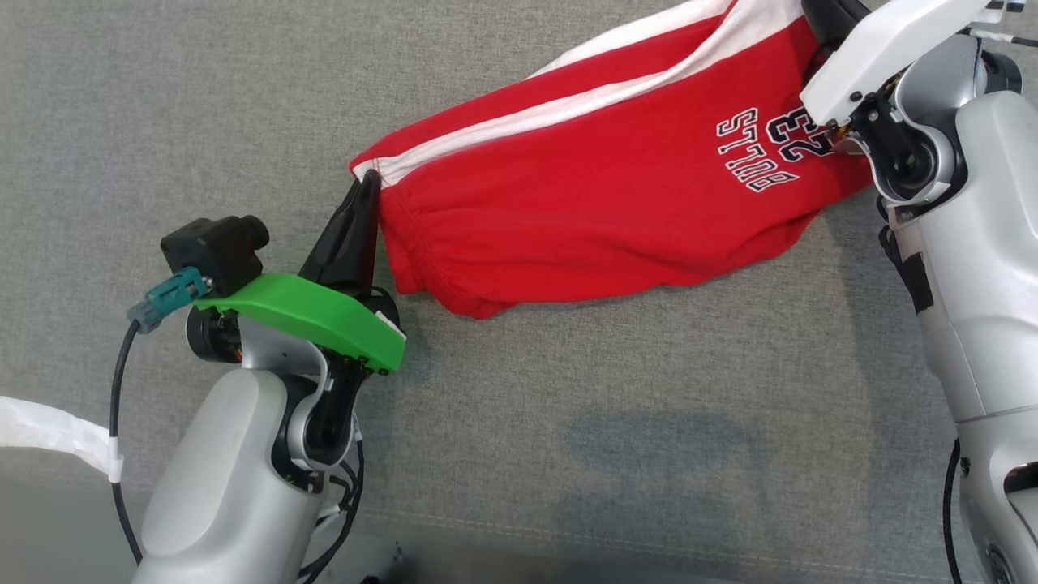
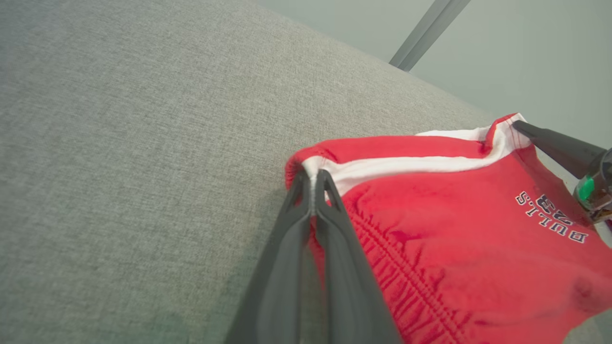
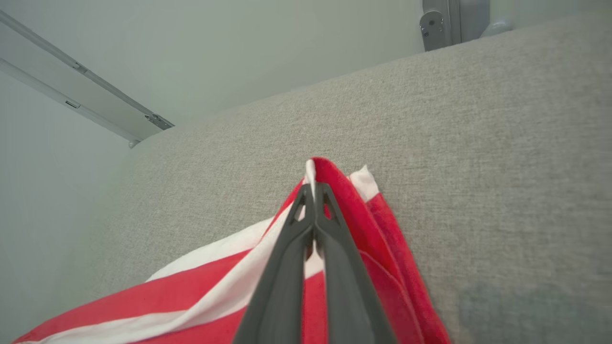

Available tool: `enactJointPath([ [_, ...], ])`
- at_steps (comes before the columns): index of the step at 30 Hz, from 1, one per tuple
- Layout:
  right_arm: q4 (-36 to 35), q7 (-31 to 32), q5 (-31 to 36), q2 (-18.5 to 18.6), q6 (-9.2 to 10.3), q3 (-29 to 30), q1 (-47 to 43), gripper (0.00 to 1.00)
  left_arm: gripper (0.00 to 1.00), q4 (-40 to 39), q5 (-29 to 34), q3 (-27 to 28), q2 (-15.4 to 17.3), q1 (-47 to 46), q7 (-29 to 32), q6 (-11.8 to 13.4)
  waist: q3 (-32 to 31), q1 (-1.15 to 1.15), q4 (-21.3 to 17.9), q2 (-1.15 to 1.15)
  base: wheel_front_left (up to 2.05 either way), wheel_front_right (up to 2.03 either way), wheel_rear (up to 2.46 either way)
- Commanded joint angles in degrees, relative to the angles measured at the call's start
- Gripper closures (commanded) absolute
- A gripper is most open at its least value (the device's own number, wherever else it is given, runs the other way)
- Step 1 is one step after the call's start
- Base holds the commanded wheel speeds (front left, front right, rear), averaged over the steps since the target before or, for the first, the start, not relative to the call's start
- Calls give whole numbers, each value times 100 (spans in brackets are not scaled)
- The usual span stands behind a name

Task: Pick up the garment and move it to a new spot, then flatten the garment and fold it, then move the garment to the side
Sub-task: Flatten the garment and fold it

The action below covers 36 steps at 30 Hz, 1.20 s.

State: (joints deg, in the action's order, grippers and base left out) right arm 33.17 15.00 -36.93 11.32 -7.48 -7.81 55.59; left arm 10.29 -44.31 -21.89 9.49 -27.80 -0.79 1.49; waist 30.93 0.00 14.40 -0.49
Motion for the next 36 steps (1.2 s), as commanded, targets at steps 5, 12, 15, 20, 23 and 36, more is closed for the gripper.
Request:
enactJointPath([
  [5,17,-103,205,163,0,-349,46,0,43,20,89,-47,50,35,-76,60,-172,0,-150,49,0,0,0],
  [12,-947,357,261,697,1,-818,-354,0,0,-566,561,-176,461,688,-234,346,-611,0,-346,49,0,0,0],
  [15,-1364,789,382,937,1,-809,-583,0,0,-910,812,-268,634,1040,-346,487,-674,0,-354,49,0,0,0],
  [20,-1662,1385,744,1036,1,-540,-902,0,0,-1233,1263,-399,824,1337,-680,615,-528,0,-264,49,0,0,0],
  [23,-1678,1639,944,954,1,-455,-1033,0,0,-1181,1436,-518,775,1374,-850,619,-401,0,-155,49,0,0,0],
  [36,-1139,2026,1161,617,-2,-578,-1375,100,0,-715,1595,-624,506,1241,-1346,434,-396,0,38,49,0,0,0],
])
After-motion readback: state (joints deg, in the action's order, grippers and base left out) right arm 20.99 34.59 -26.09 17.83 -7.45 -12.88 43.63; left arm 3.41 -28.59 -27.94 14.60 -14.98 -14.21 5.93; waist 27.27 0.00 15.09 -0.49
